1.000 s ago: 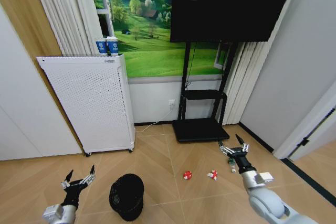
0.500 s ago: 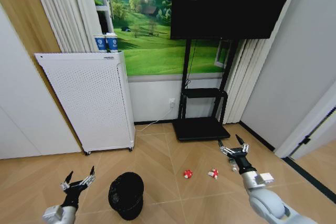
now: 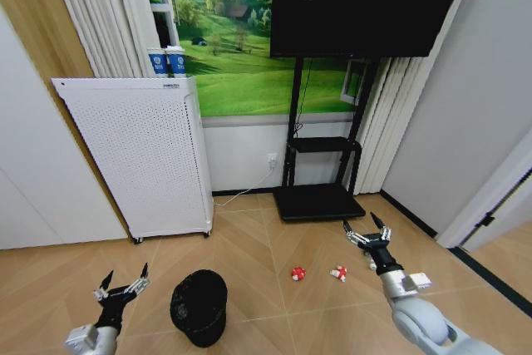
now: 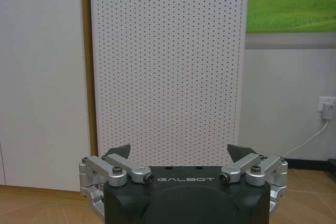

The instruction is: Pick up the trash bin and place the garbage on the floor into it.

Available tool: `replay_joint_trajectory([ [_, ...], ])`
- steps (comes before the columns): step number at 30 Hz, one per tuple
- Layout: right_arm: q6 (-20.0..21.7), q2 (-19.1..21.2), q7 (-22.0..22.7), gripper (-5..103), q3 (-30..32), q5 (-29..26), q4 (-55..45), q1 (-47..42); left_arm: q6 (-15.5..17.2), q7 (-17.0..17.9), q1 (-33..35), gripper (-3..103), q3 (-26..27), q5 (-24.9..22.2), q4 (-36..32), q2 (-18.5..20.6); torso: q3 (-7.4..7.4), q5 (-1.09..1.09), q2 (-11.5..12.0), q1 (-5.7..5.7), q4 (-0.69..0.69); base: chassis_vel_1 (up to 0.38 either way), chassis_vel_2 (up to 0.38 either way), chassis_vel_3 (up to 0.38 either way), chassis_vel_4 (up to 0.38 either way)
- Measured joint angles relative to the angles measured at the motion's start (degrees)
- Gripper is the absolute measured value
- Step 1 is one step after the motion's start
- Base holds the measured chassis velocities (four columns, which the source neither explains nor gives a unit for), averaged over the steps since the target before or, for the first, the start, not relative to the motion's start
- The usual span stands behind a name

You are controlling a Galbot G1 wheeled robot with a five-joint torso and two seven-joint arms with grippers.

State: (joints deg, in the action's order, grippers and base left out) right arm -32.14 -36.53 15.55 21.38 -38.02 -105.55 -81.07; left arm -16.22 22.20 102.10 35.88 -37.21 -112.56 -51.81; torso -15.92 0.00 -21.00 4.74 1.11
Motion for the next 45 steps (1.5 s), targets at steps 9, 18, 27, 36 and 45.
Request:
replay_joint_trajectory([
  [9, -0.5, -1.2, -0.3, 100, -0.7, 0.9, 0.7, -0.2, 0.3, 0.0, 0.6, 100, -0.2, 1.3, 0.1, 0.1, 2.18, 0.00, 3.2, -0.98, 0.00, 0.000, 0.000, 0.000, 0.000],
  [18, -0.5, -1.6, -0.4, 100, -0.8, 1.2, 1.1, -0.2, 0.4, 0.0, 0.5, 100, -0.4, 1.9, 0.6, -0.2, 3.43, 0.00, 5.0, -1.54, 0.00, 0.000, 0.000, 0.000, 0.000],
  [27, -0.6, -2.4, -0.4, 100, -1.1, 2.0, 1.6, -0.6, -5.2, -4.7, -1.0, 100, -0.8, 3.6, 3.4, -1.2, 4.50, 0.00, 6.6, -2.06, 0.00, 0.000, 0.000, 0.000, 0.000],
  [36, -0.6, -2.4, -0.1, 100, -1.7, 2.1, 2.0, -0.4, -6.6, -2.3, -1.6, 100, -1.6, 3.0, 5.6, -2.7, 4.42, 0.00, 6.5, -2.06, -0.01, 0.000, 0.000, 0.000, 0.000],
  [45, -0.5, -2.6, 0.6, 100, -2.9, 2.6, 2.3, -0.4, -6.2, -2.7, -5.8, 100, -5.3, -4.0, 10.1, -3.0, 4.25, -0.01, 6.2, -1.97, 0.00, 0.000, 0.000, 0.000, 0.000],
])
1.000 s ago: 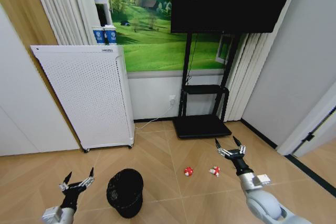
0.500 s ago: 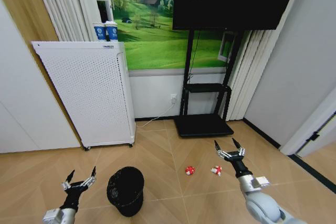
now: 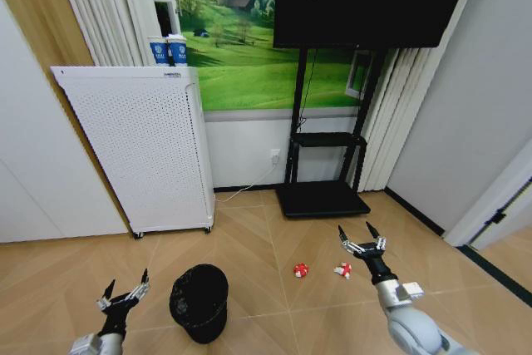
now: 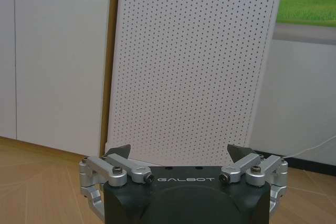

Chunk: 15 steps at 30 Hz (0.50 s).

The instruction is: Pick up the trash bin and place the garbage on the floor into it.

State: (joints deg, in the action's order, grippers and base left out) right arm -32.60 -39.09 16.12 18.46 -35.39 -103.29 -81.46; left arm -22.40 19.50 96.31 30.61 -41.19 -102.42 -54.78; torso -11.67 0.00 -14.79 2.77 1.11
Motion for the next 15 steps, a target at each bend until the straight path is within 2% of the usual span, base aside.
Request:
replay_joint_trajectory([
  [2, 0.0, 0.0, 0.1, 100, -0.1, 0.1, 0.0, 0.0, 0.0, -0.2, -0.7, 100, -0.6, -0.2, 0.9, 0.0, -0.02, 0.00, 0.0, 0.01, 0.00, 0.000, 0.000, 0.000, 0.000],
  [7, 0.3, -0.2, 1.2, 100, -1.0, 1.0, 0.3, -0.6, 0.3, -0.7, -6.0, 100, -6.5, -0.1, 5.3, -0.3, -0.09, 0.00, -0.1, 0.05, 0.01, 0.000, 0.000, 0.000, 0.000],
  [15, 0.9, -0.2, 2.1, 100, -1.3, 1.0, 0.7, -0.6, 0.3, -0.8, -9.4, 100, -11.6, 0.4, 8.4, 0.1, -0.13, 0.01, -0.2, 0.08, 0.00, 0.000, 0.000, 0.000, 0.000],
])
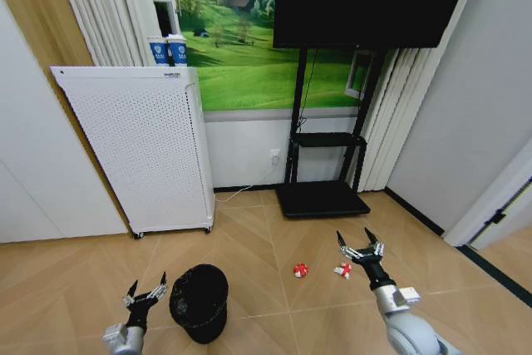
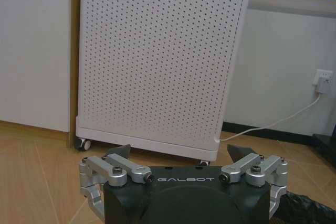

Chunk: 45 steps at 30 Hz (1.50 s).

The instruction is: Pick up the trash bin and place the garbage on the floor into it.

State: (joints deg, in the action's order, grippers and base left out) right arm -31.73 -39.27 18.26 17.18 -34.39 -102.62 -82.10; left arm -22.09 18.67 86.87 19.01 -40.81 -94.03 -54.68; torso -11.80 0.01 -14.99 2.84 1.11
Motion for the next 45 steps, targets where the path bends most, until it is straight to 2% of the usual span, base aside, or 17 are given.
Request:
replay_joint_trajectory([
  [8, 0.2, -1.1, 0.4, 100, -0.5, 0.2, 1.1, 0.3, 0.3, 0.6, -0.9, 100, -3.1, 0.0, 0.1, -0.8, -0.04, -0.01, -0.1, 0.02, 0.01, 0.000, 0.000, 0.000, 0.000],
  [32, 0.0, -2.7, 0.8, 100, -0.3, 0.6, 1.1, -0.6, -0.3, 0.6, -2.6, 100, -5.9, 1.6, 3.9, -4.6, -0.10, -0.01, -0.1, 0.05, 0.00, 0.000, 0.000, 0.000, 0.000],
  [45, -0.4, -3.5, 0.8, 100, 1.0, 1.4, 1.2, -2.1, -1.1, 0.4, -1.2, 100, -5.2, 2.8, 5.0, -5.7, -0.11, -0.01, -0.2, 0.06, 0.00, 0.000, 0.000, 0.000, 0.000],
])
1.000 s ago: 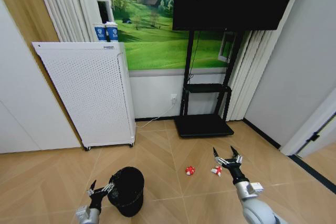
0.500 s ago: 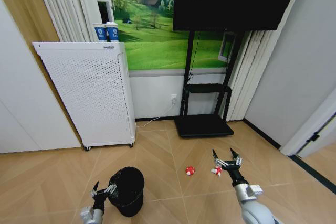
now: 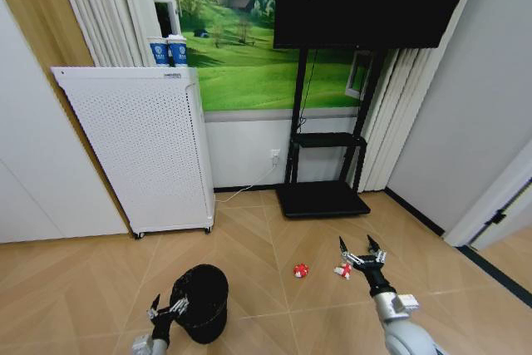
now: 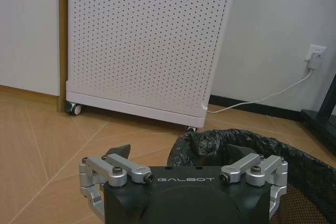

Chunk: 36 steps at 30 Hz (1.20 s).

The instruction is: Pick up the trash bin and place the garbage on the floor into it.

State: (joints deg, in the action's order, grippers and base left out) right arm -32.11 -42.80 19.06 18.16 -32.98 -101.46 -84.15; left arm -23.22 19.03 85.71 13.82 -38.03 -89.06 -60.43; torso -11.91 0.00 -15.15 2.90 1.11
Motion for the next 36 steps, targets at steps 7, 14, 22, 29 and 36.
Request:
replay_joint_trajectory([
  [7, -0.7, -0.9, -0.4, 100, 1.5, 0.2, -1.0, -1.9, -0.7, -0.3, -0.8, 100, -0.2, 0.1, 1.9, -0.5, 0.00, 0.00, 0.0, 0.00, 0.00, 0.000, 0.000, 0.000, 0.000],
  [14, -0.9, -1.4, -0.5, 100, 2.7, 0.5, -1.4, -3.0, -1.2, -0.7, -1.5, 100, -1.3, 0.4, 3.6, -1.3, -0.01, 0.00, 0.0, 0.01, 0.00, 0.000, 0.000, 0.000, 0.000],
  [22, -1.2, -2.1, -0.5, 100, 4.0, 0.4, -1.8, -4.4, -2.1, -0.9, -2.3, 88, -2.1, 0.2, 4.7, -1.8, -0.01, 0.00, 0.0, 0.01, 0.01, 0.000, 0.000, 0.000, 0.000],
  [29, -1.2, -2.4, -0.2, 100, 4.1, -0.6, -2.1, -4.2, -2.6, -2.2, -1.9, 60, -1.8, -0.6, 4.9, -1.7, -0.01, 0.00, 0.0, 0.01, 0.00, 0.000, 0.000, 0.000, 0.000],
  [36, -1.4, -2.8, -0.2, 100, 4.1, -1.0, -2.3, -4.3, -2.8, -2.9, -1.3, 33, -1.2, -0.7, 5.6, -1.9, -0.01, 0.00, 0.0, 0.01, 0.00, 0.000, 0.000, 0.000, 0.000],
])
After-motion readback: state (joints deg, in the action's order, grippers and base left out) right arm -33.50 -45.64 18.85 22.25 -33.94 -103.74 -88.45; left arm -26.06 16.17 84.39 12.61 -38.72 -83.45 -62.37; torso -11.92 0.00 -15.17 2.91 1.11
